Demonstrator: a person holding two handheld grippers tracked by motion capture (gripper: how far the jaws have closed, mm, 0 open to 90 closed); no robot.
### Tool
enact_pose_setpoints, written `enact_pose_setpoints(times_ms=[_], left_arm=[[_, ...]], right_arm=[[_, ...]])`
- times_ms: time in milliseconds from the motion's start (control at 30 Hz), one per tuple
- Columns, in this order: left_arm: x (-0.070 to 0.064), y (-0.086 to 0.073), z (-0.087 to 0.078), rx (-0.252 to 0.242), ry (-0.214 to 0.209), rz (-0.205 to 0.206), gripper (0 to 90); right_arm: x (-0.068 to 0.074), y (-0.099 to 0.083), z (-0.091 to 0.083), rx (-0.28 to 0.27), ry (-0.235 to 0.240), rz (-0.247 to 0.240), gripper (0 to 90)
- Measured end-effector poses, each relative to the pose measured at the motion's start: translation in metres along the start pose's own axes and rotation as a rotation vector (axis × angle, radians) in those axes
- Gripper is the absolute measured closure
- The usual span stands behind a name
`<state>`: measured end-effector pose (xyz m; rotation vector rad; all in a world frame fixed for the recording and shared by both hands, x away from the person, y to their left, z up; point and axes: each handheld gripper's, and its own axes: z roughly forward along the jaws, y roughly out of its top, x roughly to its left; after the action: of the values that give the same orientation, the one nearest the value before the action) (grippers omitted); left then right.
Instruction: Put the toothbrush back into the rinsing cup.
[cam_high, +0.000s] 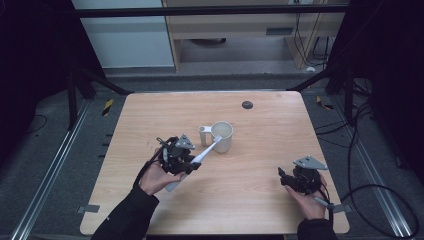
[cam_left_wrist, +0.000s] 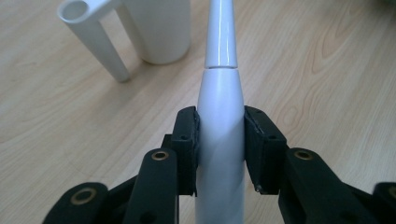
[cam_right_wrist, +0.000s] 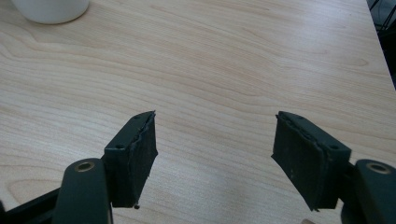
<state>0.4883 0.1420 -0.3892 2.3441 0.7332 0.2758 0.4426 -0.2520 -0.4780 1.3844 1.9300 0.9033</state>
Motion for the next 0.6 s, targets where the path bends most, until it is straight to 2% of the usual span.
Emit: enact_pose_setpoints(times_ms=[333, 600], left_arm=[[0.007, -0.001, -0.018, -0.176, 0.114, -0.093, 66.9], [0.014, 0.001, -0.028, -0.295, 0.208, -0.120, 66.9]], right_arm=[[-0.001, -0.001, 0.000, -0.008, -0.004, 0.005, 29.1], [-0.001, -0.001, 0.001, -0.009, -0.006, 0.008, 28.7]])
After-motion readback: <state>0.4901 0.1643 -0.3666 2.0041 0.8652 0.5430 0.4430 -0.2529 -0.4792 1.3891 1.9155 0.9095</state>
